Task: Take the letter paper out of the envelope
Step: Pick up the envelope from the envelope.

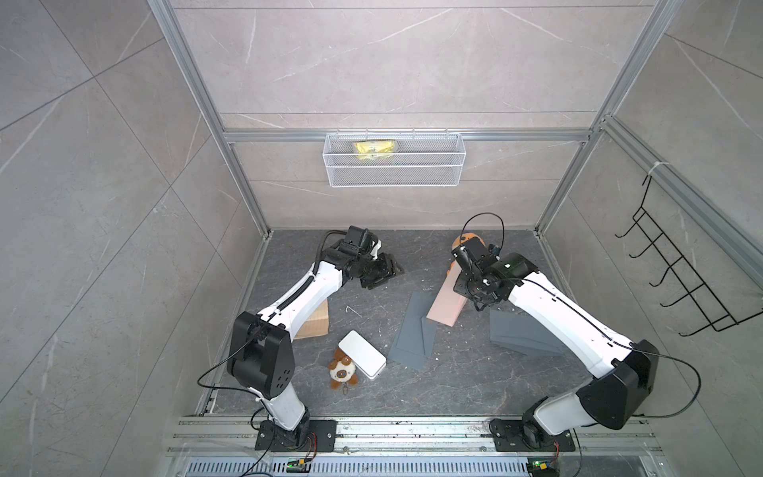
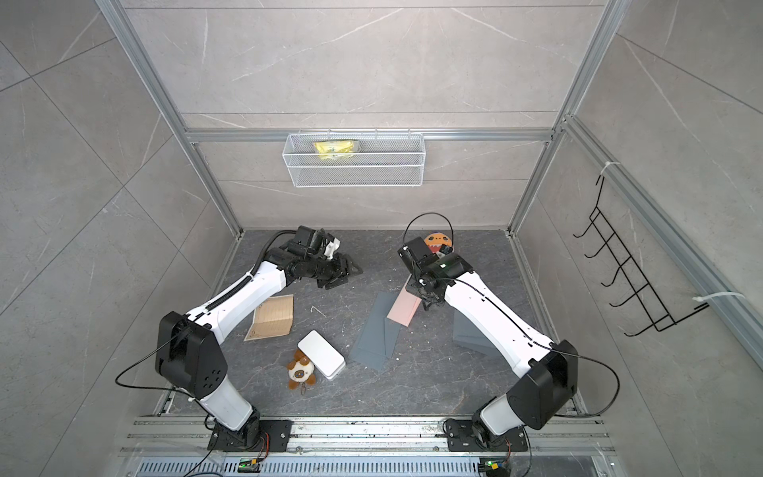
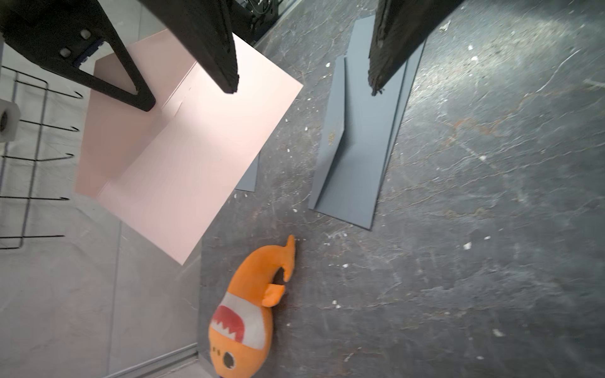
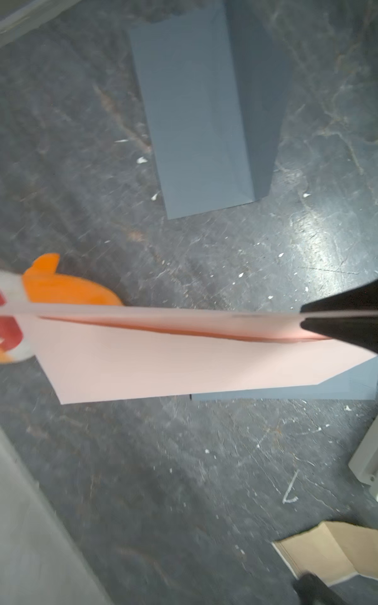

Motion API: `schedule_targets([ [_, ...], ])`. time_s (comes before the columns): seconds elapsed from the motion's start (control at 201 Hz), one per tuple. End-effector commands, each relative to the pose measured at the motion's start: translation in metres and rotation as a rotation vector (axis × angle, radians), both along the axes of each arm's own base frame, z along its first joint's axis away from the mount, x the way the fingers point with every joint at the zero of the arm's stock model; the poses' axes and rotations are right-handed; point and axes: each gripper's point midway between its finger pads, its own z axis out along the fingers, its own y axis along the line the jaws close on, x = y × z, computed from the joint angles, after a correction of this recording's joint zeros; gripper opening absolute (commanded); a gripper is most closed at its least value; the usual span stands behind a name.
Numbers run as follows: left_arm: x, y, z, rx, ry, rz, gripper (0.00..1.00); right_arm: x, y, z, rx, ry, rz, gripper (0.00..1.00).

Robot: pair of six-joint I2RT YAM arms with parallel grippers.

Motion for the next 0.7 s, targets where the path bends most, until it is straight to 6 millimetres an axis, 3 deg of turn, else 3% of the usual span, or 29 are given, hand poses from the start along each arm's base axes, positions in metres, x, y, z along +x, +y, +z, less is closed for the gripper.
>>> schedule_targets([
  [0.0,-0.001,-0.022,0.032,-0.115,-0.063,-0.125,0.68,0.014,0.024,0.045,0.006,-0.144,0.301,0.00],
  [0.124,0.004,-0.027,0.051,-0.189,-0.115,-0.177,0.70,0.014,0.055,0.075,0.194,-0.212,0.557,0.00],
  [0.373,0.012,-0.010,0.095,-0.344,-0.219,-0.190,0.75,0.008,0.080,0.107,0.562,-0.236,0.791,0.00],
  [0.697,0.007,-0.004,0.113,-0.455,-0.248,-0.185,0.72,0.017,0.091,0.112,0.841,-0.234,0.810,0.00],
])
